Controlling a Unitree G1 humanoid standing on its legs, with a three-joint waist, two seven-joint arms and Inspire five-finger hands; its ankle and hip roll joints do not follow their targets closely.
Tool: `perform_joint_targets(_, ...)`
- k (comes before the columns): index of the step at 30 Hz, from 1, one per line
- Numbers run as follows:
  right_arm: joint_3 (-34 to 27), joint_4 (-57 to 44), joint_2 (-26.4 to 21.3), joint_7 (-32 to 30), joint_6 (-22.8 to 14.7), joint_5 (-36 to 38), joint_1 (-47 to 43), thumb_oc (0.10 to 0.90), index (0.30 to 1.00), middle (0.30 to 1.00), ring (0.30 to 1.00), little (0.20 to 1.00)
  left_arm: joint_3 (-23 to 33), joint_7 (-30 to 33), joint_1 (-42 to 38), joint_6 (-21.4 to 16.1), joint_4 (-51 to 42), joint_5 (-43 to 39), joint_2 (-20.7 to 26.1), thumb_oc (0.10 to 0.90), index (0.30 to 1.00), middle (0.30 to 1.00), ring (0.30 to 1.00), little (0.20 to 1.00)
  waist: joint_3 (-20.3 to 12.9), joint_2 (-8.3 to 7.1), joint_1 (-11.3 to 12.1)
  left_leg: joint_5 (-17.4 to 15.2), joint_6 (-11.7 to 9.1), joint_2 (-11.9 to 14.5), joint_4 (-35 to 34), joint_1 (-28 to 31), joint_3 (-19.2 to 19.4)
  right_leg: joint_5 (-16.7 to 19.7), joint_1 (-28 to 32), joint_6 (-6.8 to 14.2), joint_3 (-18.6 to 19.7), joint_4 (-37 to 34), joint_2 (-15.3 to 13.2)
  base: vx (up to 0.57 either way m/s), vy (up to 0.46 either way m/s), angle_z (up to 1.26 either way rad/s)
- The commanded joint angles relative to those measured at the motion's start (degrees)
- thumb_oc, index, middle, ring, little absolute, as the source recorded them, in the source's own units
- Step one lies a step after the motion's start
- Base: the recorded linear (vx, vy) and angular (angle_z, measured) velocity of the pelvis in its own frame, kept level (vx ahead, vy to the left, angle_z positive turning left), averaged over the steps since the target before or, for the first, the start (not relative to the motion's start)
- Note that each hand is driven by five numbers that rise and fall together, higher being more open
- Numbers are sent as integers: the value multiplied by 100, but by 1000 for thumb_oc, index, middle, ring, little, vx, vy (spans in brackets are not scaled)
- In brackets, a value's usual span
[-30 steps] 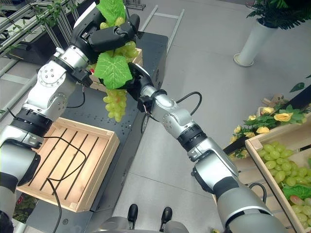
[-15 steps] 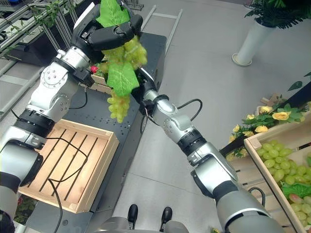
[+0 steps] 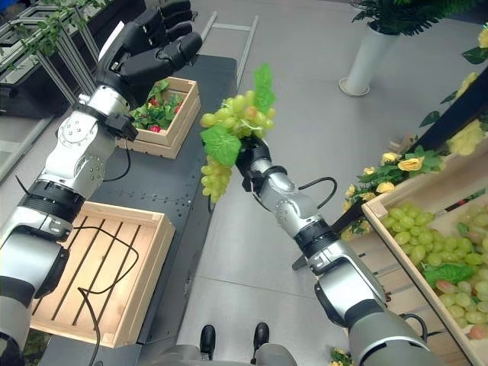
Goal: Pick up the fruits from the basket on one side to the basket on the other side
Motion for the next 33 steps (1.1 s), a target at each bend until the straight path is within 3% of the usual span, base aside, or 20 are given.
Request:
perform_joint_targets(1, -407, 200, 130, 55, -677, -315, 37, 400, 300, 300, 300, 300, 431, 118, 171, -697, 606, -482, -156, 800, 900, 900, 900, 900, -1429, 59, -35, -332, -113, -203, 3, -208, 20, -64, -56, -136, 120, 12, 100, 13, 31, -16)
perform_joint_targets(6, -398, -162, -243, 217, -580, -944, 288, 400, 300, 300, 300, 300, 570, 383, 456, -991, 393, -170, -119, 800, 900, 900, 900, 900, -1387, 12, -130, -354, -92, -200, 3, -190, 101, -41, -82, -126, 242, 12, 118, 7, 19, -9)
perform_joint_targets(12, -700, -1307, -376, 540, -475, -1398, 881, 400, 300, 300, 300, 300, 992, 853, 1449, -784, -49, 599, -361, 800, 900, 900, 900, 900, -1272, -55, -249, -399, -38, -191, 3, -152, 199, 1, -122, -120, 451, 12, 145, -14, 28, -19)
perform_joint_targets(21, -1064, -2390, -597, 1292, -75, -1381, 1353, 400, 300, 300, 300, 300, 1185, 1132, 2318, -367, 225, 772, -933, 800, 900, 900, 900, 900, -1216, -143, -523, -464, 16, -167, 3, -54, 520, 85, -150, -67, 738, 12, 191, -8, 58, -18)
perform_joint_targets(28, -1093, -3136, -1078, 1974, 53, -1527, 1401, 400, 300, 300, 300, 300, 1233, 1169, 2617, -372, 434, 845, -1114, 800, 900, 900, 900, 900, -1243, -217, -718, -497, 23, -142, 3, -39, 824, 177, -248, -16, 955, 12, 223, -1, 71, -20)
perform_joint_targets(33, -1173, -3441, -1321, 2200, 178, -1076, 1374, 400, 300, 300, 300, 300, 1233, 1146, 2655, -358, 508, 800, -1163, 800, 900, 900, 900, 900, -1228, -252, -839, -538, 45, -130, 3, -25, 991, 201, -286, -4, 1063, 12, 250, -10, 55, -17)
